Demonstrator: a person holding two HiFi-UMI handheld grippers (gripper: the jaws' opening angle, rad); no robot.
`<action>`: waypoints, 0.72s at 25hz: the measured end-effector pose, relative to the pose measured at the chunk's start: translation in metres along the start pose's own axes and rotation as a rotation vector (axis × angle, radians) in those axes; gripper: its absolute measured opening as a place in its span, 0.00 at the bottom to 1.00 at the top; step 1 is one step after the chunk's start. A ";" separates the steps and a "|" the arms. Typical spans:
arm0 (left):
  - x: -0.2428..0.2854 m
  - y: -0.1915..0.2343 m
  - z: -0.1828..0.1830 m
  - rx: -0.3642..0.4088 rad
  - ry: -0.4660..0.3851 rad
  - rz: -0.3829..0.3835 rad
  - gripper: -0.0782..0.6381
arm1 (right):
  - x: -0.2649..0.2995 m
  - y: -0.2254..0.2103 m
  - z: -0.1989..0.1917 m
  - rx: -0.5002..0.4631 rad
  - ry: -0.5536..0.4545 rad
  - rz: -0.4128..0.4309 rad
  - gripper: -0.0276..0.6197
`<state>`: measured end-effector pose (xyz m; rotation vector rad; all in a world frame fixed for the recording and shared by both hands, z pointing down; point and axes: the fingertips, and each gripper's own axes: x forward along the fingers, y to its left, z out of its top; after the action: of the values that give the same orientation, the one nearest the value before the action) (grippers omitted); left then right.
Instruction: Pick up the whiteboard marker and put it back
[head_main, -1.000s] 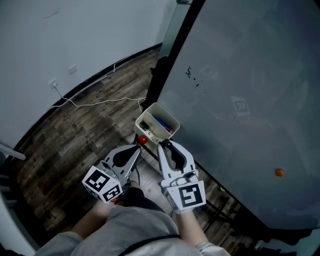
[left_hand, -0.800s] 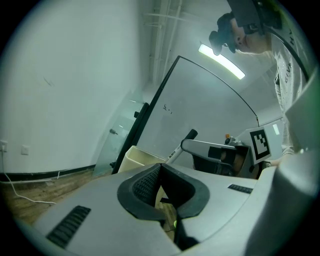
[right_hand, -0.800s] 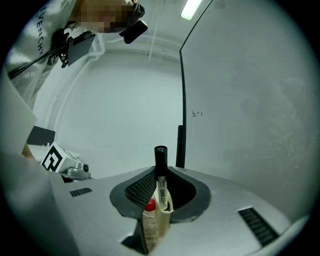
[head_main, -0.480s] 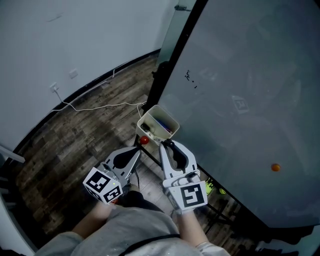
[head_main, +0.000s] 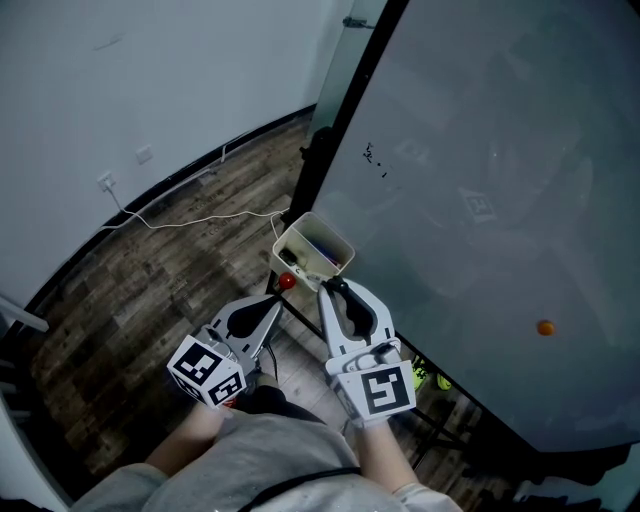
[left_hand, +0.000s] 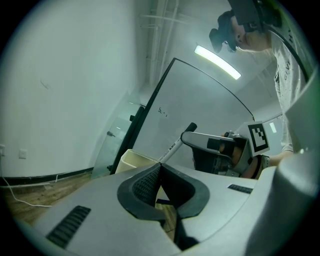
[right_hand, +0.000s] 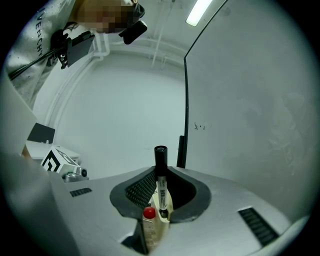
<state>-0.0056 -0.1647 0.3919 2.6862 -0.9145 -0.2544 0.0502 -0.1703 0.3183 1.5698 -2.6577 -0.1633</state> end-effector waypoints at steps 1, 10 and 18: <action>0.000 0.000 0.000 0.001 -0.001 -0.001 0.12 | 0.000 0.000 0.002 -0.001 -0.011 -0.003 0.16; -0.004 -0.004 0.004 0.010 -0.009 -0.004 0.12 | -0.004 0.004 0.008 -0.015 -0.011 0.009 0.16; -0.004 -0.005 0.004 0.016 -0.006 -0.006 0.12 | -0.004 0.004 0.008 -0.021 -0.011 0.007 0.16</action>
<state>-0.0074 -0.1592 0.3864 2.7047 -0.9139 -0.2572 0.0477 -0.1648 0.3111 1.5586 -2.6606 -0.1992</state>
